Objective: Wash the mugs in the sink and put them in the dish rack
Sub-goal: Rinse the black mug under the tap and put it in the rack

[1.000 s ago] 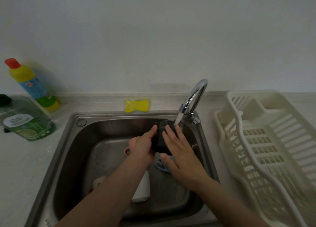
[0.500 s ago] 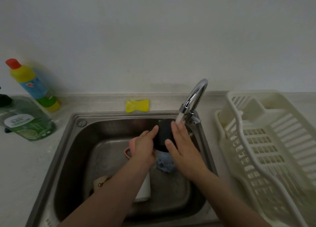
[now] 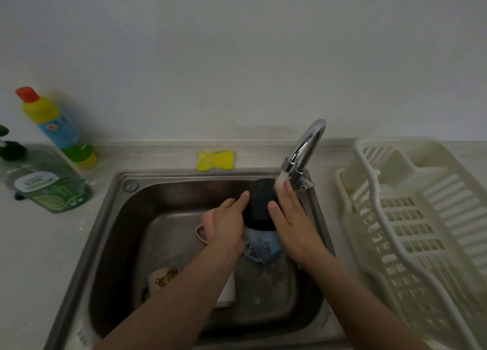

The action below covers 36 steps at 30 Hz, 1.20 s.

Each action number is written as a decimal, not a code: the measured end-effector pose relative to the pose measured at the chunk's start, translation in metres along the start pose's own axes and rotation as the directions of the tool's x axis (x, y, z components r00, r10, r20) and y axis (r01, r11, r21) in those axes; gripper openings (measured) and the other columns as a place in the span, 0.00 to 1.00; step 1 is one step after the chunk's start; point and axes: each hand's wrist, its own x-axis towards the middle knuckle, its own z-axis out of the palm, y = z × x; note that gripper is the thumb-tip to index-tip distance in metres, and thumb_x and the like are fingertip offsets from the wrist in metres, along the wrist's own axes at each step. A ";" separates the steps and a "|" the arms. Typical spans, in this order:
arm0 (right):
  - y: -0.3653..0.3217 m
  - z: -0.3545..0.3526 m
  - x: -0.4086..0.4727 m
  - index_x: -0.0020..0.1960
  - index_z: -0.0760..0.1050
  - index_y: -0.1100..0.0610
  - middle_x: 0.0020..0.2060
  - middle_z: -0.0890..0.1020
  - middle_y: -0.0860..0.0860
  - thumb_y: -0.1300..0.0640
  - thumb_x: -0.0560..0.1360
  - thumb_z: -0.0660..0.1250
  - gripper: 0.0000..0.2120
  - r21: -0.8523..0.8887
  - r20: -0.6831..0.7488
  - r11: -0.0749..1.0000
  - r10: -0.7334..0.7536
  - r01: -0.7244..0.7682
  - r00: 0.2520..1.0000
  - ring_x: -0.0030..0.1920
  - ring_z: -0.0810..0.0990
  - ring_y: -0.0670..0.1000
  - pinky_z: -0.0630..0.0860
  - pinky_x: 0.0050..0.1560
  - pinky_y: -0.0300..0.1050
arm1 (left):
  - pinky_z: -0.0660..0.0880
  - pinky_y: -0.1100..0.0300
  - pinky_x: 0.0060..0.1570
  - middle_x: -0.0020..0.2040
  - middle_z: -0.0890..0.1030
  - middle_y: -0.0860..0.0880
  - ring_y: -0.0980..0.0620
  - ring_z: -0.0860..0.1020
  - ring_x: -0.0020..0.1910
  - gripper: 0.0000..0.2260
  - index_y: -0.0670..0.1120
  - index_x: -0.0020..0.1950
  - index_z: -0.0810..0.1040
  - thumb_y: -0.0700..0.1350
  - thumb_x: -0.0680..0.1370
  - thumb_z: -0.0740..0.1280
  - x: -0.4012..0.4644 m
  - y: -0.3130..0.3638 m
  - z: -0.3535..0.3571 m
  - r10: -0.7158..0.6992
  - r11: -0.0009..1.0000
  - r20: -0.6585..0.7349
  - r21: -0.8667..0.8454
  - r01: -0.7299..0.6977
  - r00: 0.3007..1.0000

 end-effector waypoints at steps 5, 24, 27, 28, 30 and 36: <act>0.004 0.009 -0.012 0.78 0.43 0.43 0.78 0.38 0.43 0.46 0.82 0.54 0.30 0.041 -0.034 0.999 0.027 -0.025 0.999 0.77 0.44 0.44 0.48 0.73 0.42 | 0.82 0.54 0.43 0.45 0.84 0.39 0.46 0.84 0.41 0.11 0.34 0.55 0.77 0.41 0.79 0.68 -0.009 0.002 0.005 0.015 0.999 0.102 0.049 -0.020 0.995; 0.015 0.004 -0.003 0.77 0.58 0.50 0.76 0.53 0.40 0.43 0.79 0.42 0.28 -0.267 0.014 0.921 -0.292 0.285 0.956 0.77 0.42 0.41 0.46 0.78 0.49 | 0.79 0.55 0.38 0.34 0.81 0.47 0.49 0.82 0.38 0.11 0.44 0.41 0.78 0.46 0.81 0.65 0.000 0.007 -0.006 0.003 0.940 0.106 0.338 -0.039 0.994; 0.009 -0.004 0.010 0.77 0.59 0.50 0.76 0.54 0.41 0.41 0.78 0.41 0.31 -0.253 -0.021 0.942 -0.235 0.222 0.972 0.77 0.43 0.43 0.47 0.78 0.49 | 0.82 0.45 0.47 0.42 0.84 0.42 0.43 0.83 0.44 0.10 0.42 0.44 0.81 0.47 0.80 0.67 0.000 0.005 -0.007 -0.006 0.942 0.108 0.335 -0.031 0.994; 0.008 -0.001 0.003 0.77 0.59 0.51 0.77 0.54 0.41 0.42 0.78 0.41 0.30 -0.292 0.016 0.918 -0.276 0.269 0.961 0.77 0.42 0.44 0.46 0.78 0.48 | 0.81 0.44 0.48 0.43 0.83 0.41 0.43 0.83 0.45 0.10 0.43 0.44 0.81 0.48 0.80 0.67 0.001 0.004 -0.009 -0.009 0.940 0.105 0.340 -0.028 0.994; 0.015 0.005 -0.015 0.77 0.58 0.51 0.77 0.53 0.42 0.44 0.80 0.42 0.27 -0.343 0.097 0.869 -0.346 0.357 0.933 0.77 0.41 0.44 0.44 0.77 0.47 | 0.82 0.48 0.45 0.44 0.83 0.42 0.45 0.83 0.45 0.09 0.43 0.47 0.81 0.48 0.80 0.67 0.002 0.003 -0.012 0.001 0.935 0.118 0.351 -0.042 0.993; 0.009 -0.004 0.004 0.77 0.60 0.50 0.77 0.56 0.44 0.42 0.78 0.42 0.30 -0.299 0.000 0.922 -0.258 0.247 0.966 0.78 0.43 0.45 0.49 0.77 0.51 | 0.79 0.55 0.38 0.41 0.83 0.44 0.46 0.83 0.43 0.09 0.41 0.50 0.81 0.46 0.80 0.66 -0.001 0.003 -0.008 0.011 0.938 0.126 0.342 -0.054 0.992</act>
